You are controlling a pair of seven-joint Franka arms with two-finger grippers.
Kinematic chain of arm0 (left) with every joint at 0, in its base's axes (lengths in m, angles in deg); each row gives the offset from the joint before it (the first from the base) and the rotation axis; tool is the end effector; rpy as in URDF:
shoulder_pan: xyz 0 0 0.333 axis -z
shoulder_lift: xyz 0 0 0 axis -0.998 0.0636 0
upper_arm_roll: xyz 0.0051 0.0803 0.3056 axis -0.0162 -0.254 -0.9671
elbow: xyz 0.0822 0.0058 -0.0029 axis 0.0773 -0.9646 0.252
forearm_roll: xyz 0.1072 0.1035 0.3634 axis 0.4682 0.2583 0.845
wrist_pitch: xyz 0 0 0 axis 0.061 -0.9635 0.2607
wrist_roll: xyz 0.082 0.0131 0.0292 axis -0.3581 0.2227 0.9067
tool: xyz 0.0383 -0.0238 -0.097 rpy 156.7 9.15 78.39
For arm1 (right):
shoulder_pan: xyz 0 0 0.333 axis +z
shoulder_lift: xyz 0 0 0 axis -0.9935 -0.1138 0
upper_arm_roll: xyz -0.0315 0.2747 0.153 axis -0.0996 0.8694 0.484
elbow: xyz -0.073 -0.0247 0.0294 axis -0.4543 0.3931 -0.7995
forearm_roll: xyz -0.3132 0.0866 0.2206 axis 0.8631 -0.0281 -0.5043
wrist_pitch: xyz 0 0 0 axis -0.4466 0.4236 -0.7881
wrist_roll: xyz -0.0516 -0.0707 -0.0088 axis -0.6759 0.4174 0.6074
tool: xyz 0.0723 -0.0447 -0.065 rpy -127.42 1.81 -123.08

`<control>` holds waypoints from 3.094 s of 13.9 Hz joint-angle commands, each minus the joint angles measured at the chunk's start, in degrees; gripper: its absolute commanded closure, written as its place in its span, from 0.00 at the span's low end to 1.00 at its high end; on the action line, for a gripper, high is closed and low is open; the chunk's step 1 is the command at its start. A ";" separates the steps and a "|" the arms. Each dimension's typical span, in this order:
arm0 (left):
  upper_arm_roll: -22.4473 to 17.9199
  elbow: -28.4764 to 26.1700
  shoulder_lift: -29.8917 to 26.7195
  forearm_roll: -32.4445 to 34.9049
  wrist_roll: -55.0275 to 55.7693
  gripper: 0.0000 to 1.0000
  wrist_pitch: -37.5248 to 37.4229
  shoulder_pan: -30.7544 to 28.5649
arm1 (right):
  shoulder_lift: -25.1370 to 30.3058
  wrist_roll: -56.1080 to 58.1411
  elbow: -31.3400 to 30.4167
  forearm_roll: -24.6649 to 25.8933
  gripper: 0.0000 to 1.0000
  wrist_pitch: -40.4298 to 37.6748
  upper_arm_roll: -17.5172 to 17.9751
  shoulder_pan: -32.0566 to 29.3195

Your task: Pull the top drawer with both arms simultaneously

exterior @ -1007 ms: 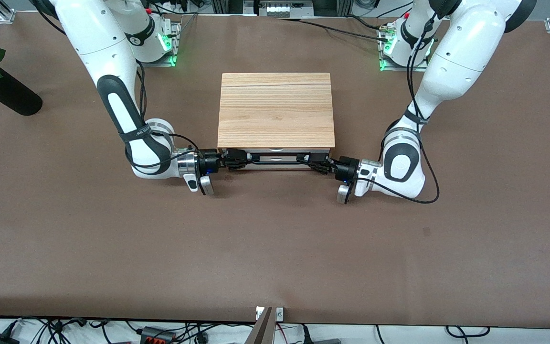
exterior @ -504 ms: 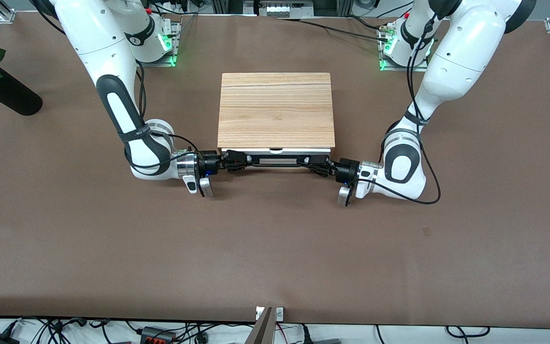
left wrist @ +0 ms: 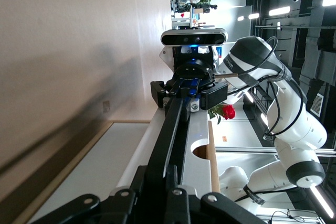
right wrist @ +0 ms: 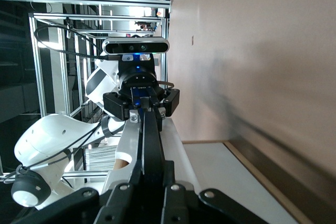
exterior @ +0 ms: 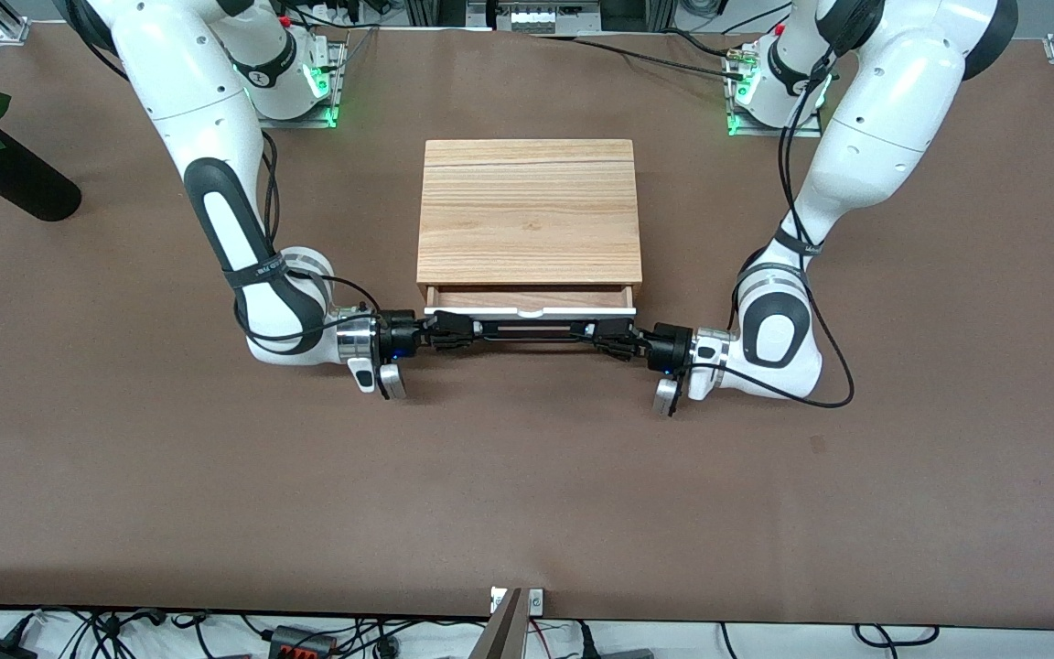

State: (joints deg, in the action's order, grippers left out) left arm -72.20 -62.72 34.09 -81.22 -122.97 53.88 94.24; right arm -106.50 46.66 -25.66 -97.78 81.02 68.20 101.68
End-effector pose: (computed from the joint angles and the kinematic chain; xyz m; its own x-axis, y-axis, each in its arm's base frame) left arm 0.6258 -0.2695 0.1726 0.9789 -0.2021 0.0288 -0.0537 -0.1188 0.9915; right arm 0.6042 0.3033 0.1718 0.9963 0.0837 0.0211 0.0320 -0.1302 -0.9910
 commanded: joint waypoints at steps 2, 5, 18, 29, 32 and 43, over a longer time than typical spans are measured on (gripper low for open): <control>-2.37 5.50 3.72 0.01 -1.18 0.90 0.31 0.20 | -1.66 -3.01 4.45 -0.73 0.93 -1.47 -0.43 -1.60; -3.16 6.03 3.99 0.19 -1.18 0.90 2.15 0.20 | -1.75 -3.62 4.99 -0.73 0.93 -1.47 -0.70 -1.86; -3.87 10.69 4.34 3.97 -1.53 0.00 3.82 0.03 | -1.23 -3.53 4.72 -0.29 0.00 -2.09 -0.70 -2.22; -7.29 17.28 -4.78 28.79 16.21 0.00 -0.54 -1.81 | 8.34 -21.98 11.31 39.12 0.00 -2.18 -7.64 -2.48; -8.17 17.37 -11.72 45.40 19.98 0.00 -2.68 -2.69 | 12.12 -25.85 11.31 56.26 0.00 -4.45 -10.09 -2.48; -8.44 22.74 -27.90 76.62 29.32 0.00 -16.56 -9.46 | 27.05 -36.39 25.20 98.59 0.00 -37.95 -12.92 -2.21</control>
State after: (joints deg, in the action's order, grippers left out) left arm -80.86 -40.30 9.13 -10.42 -96.41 39.65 84.33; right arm -81.40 13.89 -3.46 -1.26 45.72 55.46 99.30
